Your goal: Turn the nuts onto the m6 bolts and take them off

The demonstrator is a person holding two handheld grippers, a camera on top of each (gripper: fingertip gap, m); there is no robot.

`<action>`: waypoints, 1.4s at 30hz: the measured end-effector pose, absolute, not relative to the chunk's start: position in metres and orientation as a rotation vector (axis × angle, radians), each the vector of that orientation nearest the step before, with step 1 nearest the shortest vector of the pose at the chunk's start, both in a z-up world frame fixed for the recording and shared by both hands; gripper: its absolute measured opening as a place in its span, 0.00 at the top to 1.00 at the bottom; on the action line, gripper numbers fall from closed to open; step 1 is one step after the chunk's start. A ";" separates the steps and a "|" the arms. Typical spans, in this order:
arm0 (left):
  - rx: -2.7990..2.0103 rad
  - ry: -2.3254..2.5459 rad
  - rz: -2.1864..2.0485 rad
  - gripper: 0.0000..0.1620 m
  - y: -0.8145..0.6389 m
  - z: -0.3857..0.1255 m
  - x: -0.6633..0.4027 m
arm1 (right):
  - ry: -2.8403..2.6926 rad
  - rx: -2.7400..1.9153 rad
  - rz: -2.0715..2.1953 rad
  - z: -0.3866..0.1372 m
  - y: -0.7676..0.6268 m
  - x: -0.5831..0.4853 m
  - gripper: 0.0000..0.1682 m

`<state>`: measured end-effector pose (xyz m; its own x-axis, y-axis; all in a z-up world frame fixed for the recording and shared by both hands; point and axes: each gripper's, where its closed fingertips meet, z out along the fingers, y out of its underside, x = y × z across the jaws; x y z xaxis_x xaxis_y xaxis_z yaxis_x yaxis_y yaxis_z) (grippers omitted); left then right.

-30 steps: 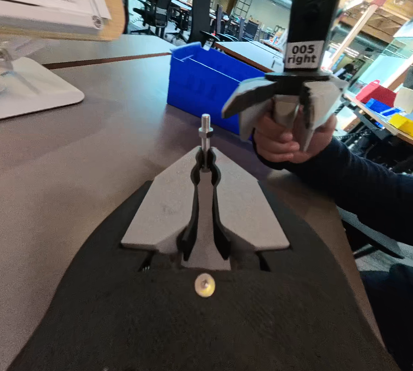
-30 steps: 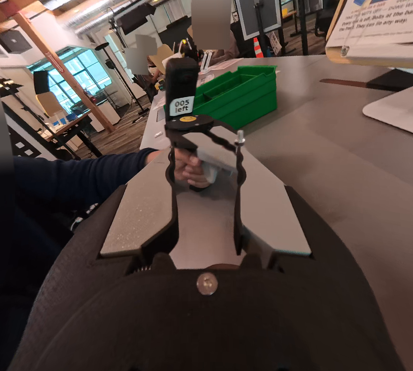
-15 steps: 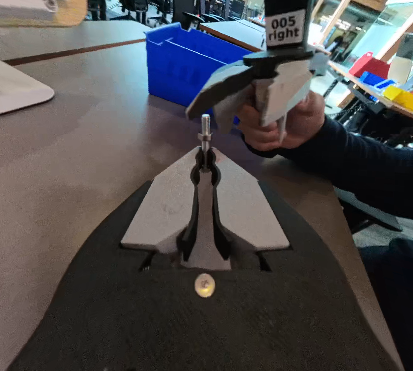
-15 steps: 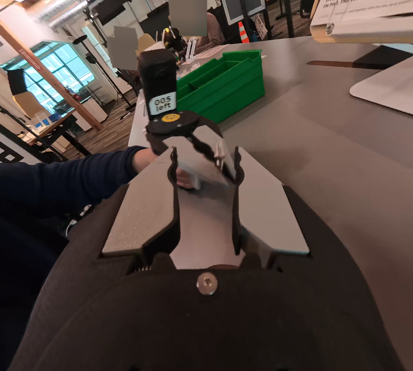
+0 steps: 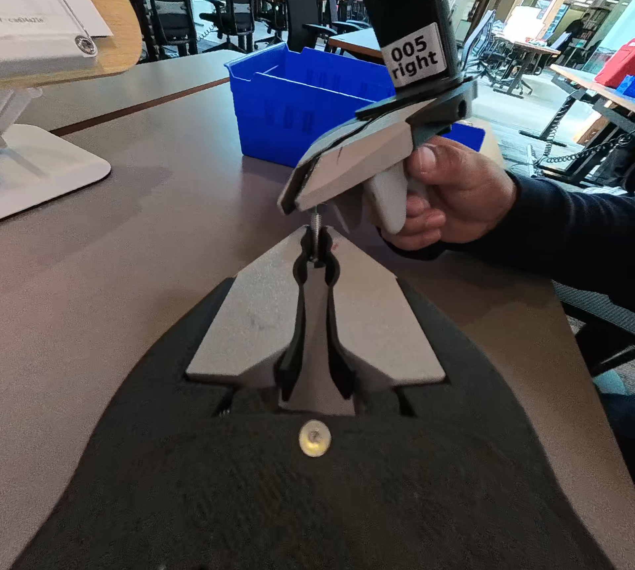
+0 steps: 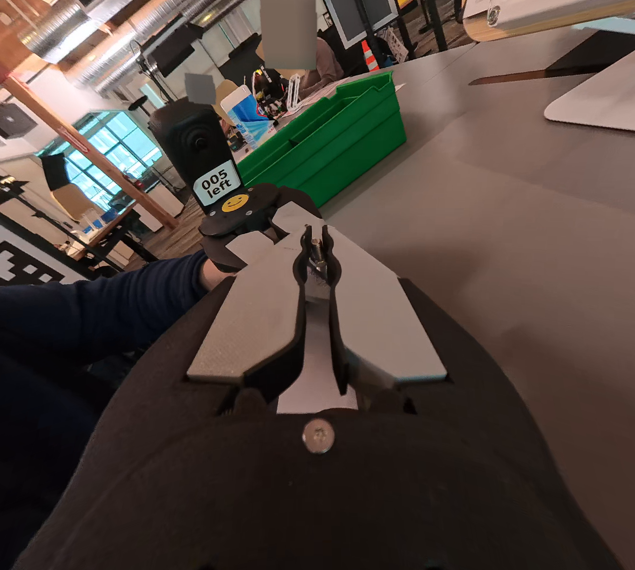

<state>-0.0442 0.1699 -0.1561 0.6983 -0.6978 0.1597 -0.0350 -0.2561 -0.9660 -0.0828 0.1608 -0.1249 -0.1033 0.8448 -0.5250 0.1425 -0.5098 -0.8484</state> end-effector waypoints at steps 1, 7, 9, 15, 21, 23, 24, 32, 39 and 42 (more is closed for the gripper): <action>-1.733 0.581 -0.706 0.98 0.170 -0.156 -0.044 | -1.093 -1.628 1.635 -0.126 0.162 -0.083 0.99; -1.649 0.548 -0.850 0.86 0.164 -0.141 -0.042 | -1.111 -1.578 1.416 -0.113 0.164 -0.078 0.99; -1.633 0.540 -0.864 0.79 0.165 -0.137 -0.045 | -1.066 -1.592 1.353 -0.108 0.173 -0.071 0.99; -1.679 0.558 -0.771 0.78 0.170 -0.148 -0.051 | -0.922 -1.475 1.142 -0.029 0.192 0.005 0.99; -1.697 0.571 -0.747 0.80 0.171 -0.151 -0.049 | -0.768 -1.715 0.729 -0.021 0.274 0.135 0.99; -1.705 0.583 -0.737 0.81 0.171 -0.152 -0.048 | -0.771 -1.857 0.636 -0.062 0.294 0.158 0.98; -1.708 0.586 -0.732 0.81 0.171 -0.153 -0.047 | -0.770 -1.908 0.595 -0.082 0.302 0.166 0.95; -1.721 0.586 -0.741 0.81 0.172 -0.155 -0.047 | -0.802 -1.767 0.488 -0.031 0.302 0.164 0.81; -1.723 0.583 -0.747 0.81 0.171 -0.155 -0.048 | -1.011 -1.778 0.496 -0.053 0.260 0.120 0.75; -1.738 0.598 -0.715 0.80 0.170 -0.158 -0.046 | -1.003 -1.777 0.551 -0.075 0.237 0.123 0.72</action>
